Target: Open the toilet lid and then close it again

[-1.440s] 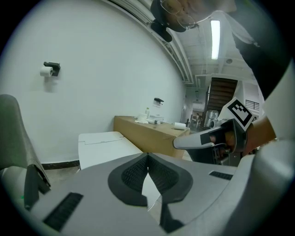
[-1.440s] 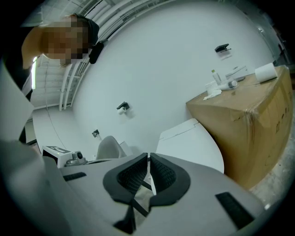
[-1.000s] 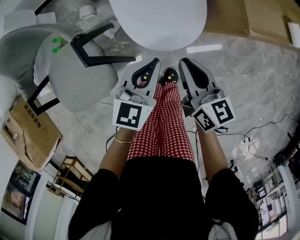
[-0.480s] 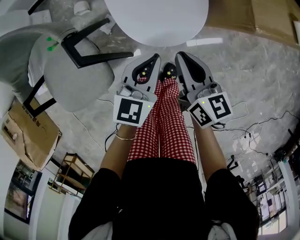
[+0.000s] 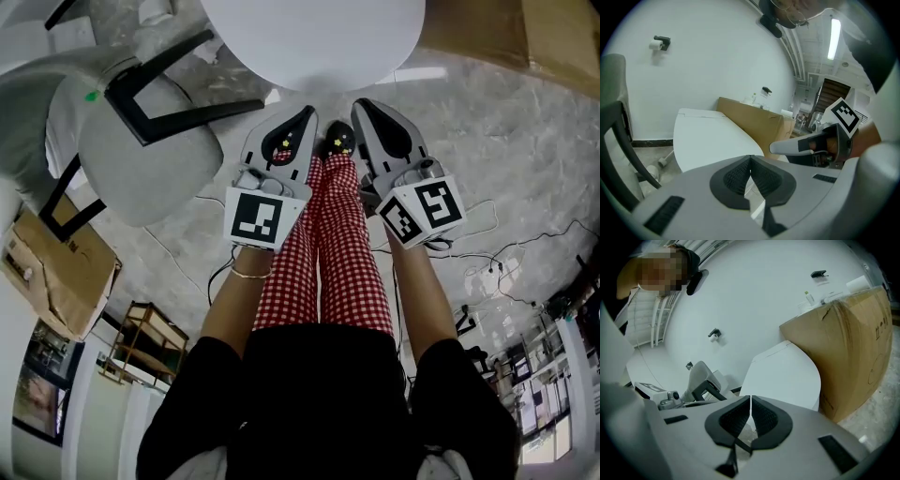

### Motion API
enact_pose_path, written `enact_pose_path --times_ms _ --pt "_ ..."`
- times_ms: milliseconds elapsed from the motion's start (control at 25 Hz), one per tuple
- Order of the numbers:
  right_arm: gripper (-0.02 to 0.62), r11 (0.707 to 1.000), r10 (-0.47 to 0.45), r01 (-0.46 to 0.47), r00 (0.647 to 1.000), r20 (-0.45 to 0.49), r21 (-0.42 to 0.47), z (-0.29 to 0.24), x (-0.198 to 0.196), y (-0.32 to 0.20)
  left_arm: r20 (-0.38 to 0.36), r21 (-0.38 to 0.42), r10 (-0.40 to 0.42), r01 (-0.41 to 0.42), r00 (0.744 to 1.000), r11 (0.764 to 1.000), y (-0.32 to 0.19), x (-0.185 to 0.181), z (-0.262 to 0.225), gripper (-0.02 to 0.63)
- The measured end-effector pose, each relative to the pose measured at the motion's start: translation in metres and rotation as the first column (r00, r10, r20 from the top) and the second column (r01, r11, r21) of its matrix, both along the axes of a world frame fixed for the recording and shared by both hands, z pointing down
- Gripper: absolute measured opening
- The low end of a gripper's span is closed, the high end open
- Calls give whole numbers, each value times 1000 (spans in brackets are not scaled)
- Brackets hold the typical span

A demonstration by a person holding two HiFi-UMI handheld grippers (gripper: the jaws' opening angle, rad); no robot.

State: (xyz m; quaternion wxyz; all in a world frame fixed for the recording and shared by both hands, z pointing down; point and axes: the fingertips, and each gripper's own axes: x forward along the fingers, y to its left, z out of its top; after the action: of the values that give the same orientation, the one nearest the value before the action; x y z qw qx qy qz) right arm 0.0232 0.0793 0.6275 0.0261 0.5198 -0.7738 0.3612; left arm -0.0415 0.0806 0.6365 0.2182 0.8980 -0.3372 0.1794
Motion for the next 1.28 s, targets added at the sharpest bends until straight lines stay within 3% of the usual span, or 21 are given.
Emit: enact_pose_path --times_ms 800,1280 --pt "21 998 3 -8 998 -68 -70 63 13 3 42 -16 23 -22 999 1000 -5 -3 49 3" --pt "21 989 -46 20 983 -175 -149 105 24 15 60 -60 43 -39 997 997 -1 1 61 3"
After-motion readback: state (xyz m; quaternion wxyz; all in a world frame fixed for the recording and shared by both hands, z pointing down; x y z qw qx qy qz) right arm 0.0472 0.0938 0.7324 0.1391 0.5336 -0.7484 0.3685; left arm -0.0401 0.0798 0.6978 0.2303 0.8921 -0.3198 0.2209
